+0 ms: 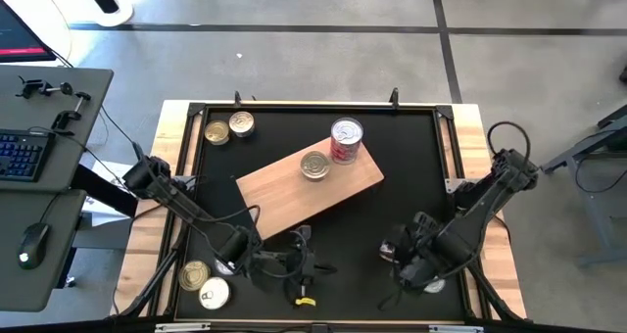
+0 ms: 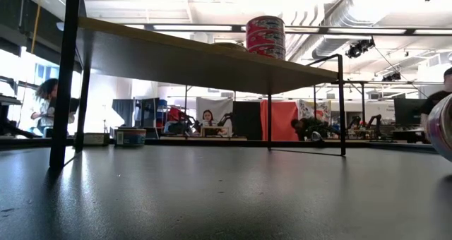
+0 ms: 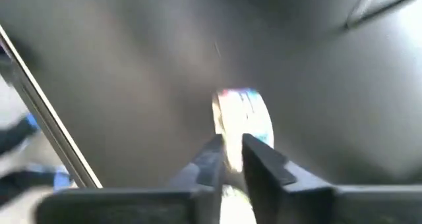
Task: Stack canned seafood by type on shelf
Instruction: Stack the blue tuna can on the top of the other blue tuna can on the shelf
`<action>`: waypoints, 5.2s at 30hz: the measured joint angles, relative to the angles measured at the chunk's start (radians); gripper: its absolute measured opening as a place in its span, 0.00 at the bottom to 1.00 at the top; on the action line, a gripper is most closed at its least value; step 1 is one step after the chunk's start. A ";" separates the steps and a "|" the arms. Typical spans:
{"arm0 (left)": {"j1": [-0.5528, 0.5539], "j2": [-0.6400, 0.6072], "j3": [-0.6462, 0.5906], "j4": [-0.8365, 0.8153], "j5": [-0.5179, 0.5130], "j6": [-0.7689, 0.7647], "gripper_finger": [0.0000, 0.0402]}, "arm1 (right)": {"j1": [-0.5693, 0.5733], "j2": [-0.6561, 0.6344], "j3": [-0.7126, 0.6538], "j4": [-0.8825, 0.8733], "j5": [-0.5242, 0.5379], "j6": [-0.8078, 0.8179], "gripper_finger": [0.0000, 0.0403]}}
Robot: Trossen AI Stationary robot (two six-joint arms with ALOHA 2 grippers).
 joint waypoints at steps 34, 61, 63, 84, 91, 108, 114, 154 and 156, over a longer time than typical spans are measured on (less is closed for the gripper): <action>-0.069 -0.102 0.000 -0.021 -0.014 -0.086 0.00 | -0.167 -0.066 -0.427 0.387 -0.286 -0.311 0.86; -0.293 -0.383 0.000 -0.082 -0.341 0.095 0.00 | -0.159 -0.002 -0.284 0.432 -0.279 -0.235 0.42; -0.329 -0.421 0.000 -0.109 -0.373 0.092 0.00 | -0.159 -0.009 -0.210 0.504 -0.229 -0.235 0.42; -0.441 -0.445 0.001 -0.354 -0.511 -0.064 0.00 | -0.515 0.027 -0.033 0.993 0.452 0.096 0.42; -0.487 -0.444 0.000 -0.412 -0.509 -0.086 0.00 | -0.514 0.117 -0.034 1.005 0.562 0.320 0.43; -0.534 -0.444 0.000 -0.435 -0.520 -0.086 0.00 | -0.571 0.140 -0.034 0.996 0.629 0.392 0.46; -0.533 -0.444 0.000 -0.435 -0.520 -0.086 0.00 | -0.588 0.150 -0.034 0.999 0.565 0.389 0.46; -0.533 -0.444 0.000 -0.443 -0.521 -0.094 0.00 | -0.585 0.166 -0.033 0.970 0.482 0.345 0.73; -0.533 -0.444 0.000 -0.443 -0.521 -0.094 0.00 | -0.585 0.162 -0.034 0.962 0.461 0.343 0.73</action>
